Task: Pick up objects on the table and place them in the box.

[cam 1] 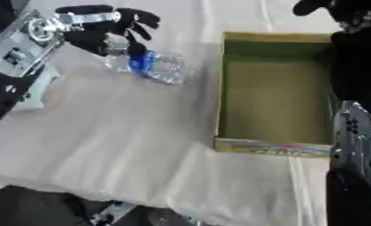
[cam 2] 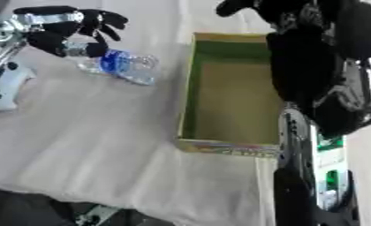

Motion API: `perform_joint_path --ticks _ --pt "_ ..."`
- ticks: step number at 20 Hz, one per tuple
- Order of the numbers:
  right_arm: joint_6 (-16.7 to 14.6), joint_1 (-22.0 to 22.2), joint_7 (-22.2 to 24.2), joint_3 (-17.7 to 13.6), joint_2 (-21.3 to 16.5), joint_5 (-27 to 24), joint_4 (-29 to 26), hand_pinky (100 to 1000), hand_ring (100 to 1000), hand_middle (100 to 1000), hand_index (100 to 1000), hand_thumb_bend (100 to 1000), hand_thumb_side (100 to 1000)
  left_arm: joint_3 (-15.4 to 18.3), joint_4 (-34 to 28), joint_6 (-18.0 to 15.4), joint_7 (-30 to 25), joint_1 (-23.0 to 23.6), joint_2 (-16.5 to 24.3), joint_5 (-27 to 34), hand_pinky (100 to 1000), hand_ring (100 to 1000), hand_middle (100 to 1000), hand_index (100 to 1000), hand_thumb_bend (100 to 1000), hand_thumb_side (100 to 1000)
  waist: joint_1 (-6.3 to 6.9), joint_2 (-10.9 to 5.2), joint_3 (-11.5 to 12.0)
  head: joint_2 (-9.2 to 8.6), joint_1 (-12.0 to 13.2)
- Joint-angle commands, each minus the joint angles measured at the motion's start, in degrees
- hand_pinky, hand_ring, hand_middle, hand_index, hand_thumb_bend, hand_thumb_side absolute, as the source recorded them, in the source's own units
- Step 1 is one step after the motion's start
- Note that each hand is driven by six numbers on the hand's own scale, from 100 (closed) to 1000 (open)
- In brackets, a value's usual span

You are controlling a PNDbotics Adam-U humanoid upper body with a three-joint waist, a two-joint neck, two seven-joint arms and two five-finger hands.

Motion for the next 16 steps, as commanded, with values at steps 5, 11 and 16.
perform_joint_path --ticks 5,11,16 --pt "0.10 -0.88 0.31 0.42 -0.17 -0.38 -0.97 623 756 866 897 100 1000 1.51 0.38 0.02 0.06 -0.79 1.19 0.55 730 868 1000 942 368 708 0.34 -0.72 -0.17 -0.22 -0.24" --pt "0.11 -0.83 0.44 0.38 -0.20 -0.43 -0.95 623 755 866 896 100 1000 2.22 1.89 -0.08 0.33 -2.60 0.93 -1.24 735 870 1000 943 368 708 0.40 -0.73 -0.34 -0.22 -0.34" --pt "0.17 -0.75 0.52 0.37 -0.26 -0.47 -0.97 623 755 866 895 100 1000 2.23 3.82 -0.21 -0.04 -3.97 0.12 -2.34 736 870 1000 943 366 714 0.50 -0.71 -0.51 -0.22 -0.49"
